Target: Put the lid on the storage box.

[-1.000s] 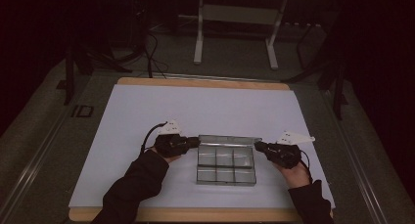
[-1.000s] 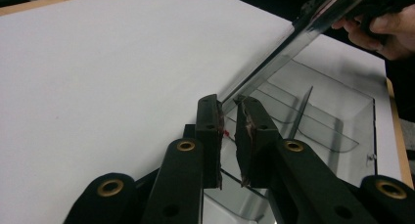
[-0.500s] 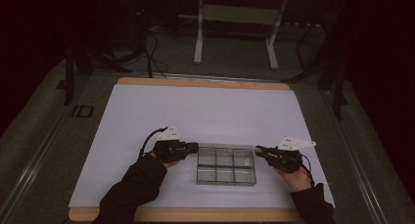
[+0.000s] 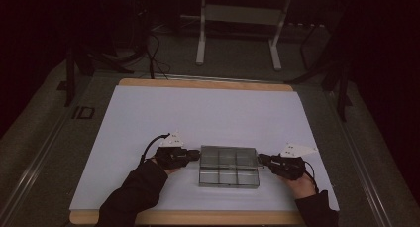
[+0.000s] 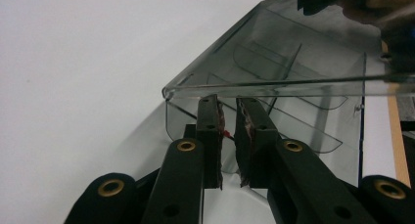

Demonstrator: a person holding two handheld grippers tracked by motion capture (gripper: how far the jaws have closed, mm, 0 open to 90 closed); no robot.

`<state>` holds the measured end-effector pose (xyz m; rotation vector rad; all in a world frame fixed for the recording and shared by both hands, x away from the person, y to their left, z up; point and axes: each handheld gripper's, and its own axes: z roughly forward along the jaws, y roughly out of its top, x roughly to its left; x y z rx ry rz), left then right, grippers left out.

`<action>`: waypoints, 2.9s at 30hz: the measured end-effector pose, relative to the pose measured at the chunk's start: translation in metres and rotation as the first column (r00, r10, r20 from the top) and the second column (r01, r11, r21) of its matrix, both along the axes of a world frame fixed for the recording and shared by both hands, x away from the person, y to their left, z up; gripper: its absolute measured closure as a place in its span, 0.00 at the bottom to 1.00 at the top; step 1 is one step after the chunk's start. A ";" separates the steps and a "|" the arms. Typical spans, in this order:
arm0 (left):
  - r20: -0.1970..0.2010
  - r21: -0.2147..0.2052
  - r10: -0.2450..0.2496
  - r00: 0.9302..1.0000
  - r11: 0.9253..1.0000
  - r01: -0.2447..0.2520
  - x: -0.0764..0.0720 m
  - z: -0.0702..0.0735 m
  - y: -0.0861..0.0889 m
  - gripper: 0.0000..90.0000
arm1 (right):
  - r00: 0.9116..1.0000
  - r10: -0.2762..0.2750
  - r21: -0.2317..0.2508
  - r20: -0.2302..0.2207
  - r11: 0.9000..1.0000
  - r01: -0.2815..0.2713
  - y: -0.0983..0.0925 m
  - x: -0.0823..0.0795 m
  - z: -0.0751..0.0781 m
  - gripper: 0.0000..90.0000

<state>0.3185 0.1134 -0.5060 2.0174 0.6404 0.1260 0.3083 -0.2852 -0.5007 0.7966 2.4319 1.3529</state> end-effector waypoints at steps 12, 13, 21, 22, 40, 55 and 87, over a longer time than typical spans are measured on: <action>-0.032 -0.004 0.005 0.999 1.000 -0.005 0.000 -0.009 0.004 0.91 | 0.999 -0.011 -0.006 -0.048 1.000 0.011 -0.003 0.000 -0.017 0.91; -0.031 0.004 0.006 1.000 1.000 -0.006 0.000 -0.010 0.004 0.91 | 0.999 -0.017 -0.009 -0.052 1.000 0.016 -0.004 0.000 -0.018 0.91; -0.057 0.016 0.018 0.998 1.000 -0.017 0.001 -0.018 0.007 0.91 | 0.998 -0.028 -0.005 -0.061 1.000 0.028 -0.007 0.004 -0.021 0.88; -0.057 0.016 0.018 0.998 1.000 -0.017 0.001 -0.018 0.007 0.90 | 0.998 -0.029 -0.004 -0.063 1.000 0.028 -0.008 0.005 -0.020 0.86; -0.103 0.036 0.031 0.994 0.999 -0.027 0.008 -0.017 0.010 0.14 | 0.999 -0.036 -0.015 -0.040 0.999 0.035 -0.011 0.010 -0.014 0.23; -0.051 0.118 0.043 0.998 0.992 -0.037 0.004 -0.022 0.017 0.06 | 0.997 -0.073 -0.072 -0.036 0.995 0.070 -0.015 0.009 -0.019 0.16; -0.012 0.267 0.133 0.991 0.956 -0.125 -0.014 -0.020 0.043 0.04 | 0.986 -0.165 -0.170 0.008 0.972 0.164 -0.034 -0.004 -0.030 0.16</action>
